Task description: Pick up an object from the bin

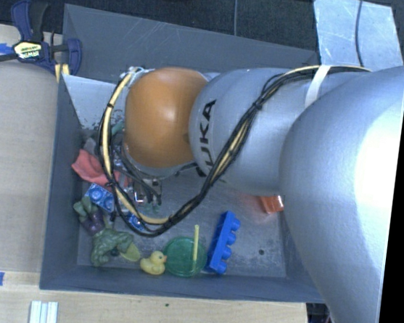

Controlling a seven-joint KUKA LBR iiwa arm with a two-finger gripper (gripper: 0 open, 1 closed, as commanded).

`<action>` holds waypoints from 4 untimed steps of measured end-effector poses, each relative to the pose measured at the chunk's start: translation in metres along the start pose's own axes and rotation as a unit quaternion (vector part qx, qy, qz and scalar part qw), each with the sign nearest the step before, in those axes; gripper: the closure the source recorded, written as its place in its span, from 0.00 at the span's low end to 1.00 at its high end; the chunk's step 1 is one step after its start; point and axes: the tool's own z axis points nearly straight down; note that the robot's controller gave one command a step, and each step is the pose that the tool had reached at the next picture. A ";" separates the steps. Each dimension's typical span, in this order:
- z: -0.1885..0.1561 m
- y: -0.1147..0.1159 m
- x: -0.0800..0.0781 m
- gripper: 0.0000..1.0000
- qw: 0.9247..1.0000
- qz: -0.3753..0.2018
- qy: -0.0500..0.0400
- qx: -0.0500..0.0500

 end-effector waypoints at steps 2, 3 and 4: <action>0.044 -0.003 -0.013 0.00 1.000 -0.021 -0.001 0.000; 0.019 -0.004 -0.010 1.00 1.000 -0.019 -0.012 -0.002; 0.020 -0.005 -0.009 1.00 1.000 -0.018 -0.010 -0.002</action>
Offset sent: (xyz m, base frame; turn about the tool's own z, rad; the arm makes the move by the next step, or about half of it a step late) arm 0.0016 -0.0012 -0.0675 -0.0041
